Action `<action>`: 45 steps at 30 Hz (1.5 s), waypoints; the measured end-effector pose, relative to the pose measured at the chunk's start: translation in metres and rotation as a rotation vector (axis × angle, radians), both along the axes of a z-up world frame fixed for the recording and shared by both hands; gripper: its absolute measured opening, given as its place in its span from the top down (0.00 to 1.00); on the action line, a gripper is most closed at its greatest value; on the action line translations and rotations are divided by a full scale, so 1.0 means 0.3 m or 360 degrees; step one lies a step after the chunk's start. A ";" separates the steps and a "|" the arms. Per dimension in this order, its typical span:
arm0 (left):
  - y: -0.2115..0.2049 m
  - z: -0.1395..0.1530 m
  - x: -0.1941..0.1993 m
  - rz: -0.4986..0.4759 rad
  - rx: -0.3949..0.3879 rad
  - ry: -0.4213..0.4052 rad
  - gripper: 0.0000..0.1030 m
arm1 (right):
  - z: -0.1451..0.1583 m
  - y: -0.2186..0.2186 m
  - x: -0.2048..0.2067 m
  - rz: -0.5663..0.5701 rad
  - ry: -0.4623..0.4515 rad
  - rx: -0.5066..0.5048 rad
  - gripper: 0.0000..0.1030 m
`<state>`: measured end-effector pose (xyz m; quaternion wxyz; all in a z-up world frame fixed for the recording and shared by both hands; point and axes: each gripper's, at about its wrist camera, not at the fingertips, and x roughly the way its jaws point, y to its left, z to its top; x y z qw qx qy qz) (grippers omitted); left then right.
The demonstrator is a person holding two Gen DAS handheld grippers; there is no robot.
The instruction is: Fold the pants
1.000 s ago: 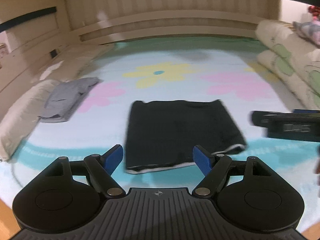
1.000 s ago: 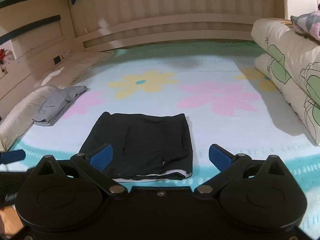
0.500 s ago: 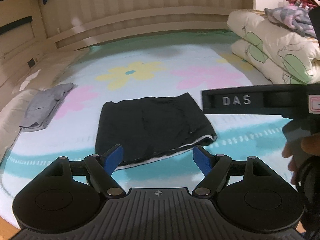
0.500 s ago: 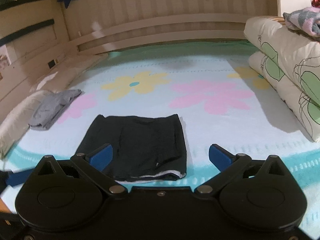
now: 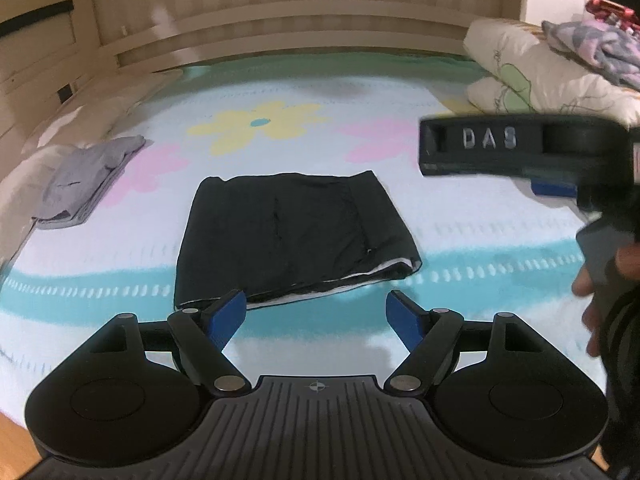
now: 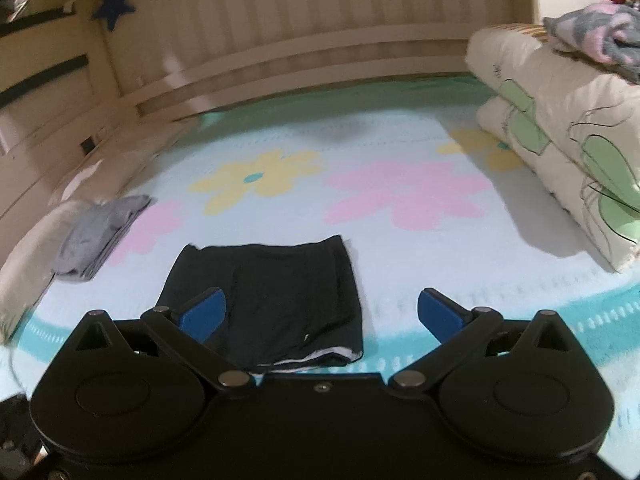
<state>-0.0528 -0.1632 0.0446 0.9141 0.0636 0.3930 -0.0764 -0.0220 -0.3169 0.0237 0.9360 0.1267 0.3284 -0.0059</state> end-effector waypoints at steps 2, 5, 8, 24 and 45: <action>-0.007 0.006 -0.008 -0.0017 -0.0007 -0.0001 0.26 | -0.013 -0.007 -0.003 -0.0026 0.0016 0.0000 0.01; -0.018 0.011 -0.021 -0.0022 0.0018 -0.0022 0.26 | -0.034 -0.015 -0.012 -0.0046 0.0053 -0.0026 0.01; -0.023 0.003 -0.018 -0.0026 0.0029 -0.0014 0.26 | -0.045 -0.024 -0.016 -0.0048 0.0064 -0.0058 0.01; 0.030 -0.011 0.002 0.0120 0.0085 -0.0014 0.26 | -0.045 -0.020 -0.026 0.0027 0.0069 -0.0083 0.01; 0.227 -0.010 0.218 0.0337 0.0047 -0.0132 0.26 | -0.045 0.016 0.012 0.0043 0.0094 0.0015 0.01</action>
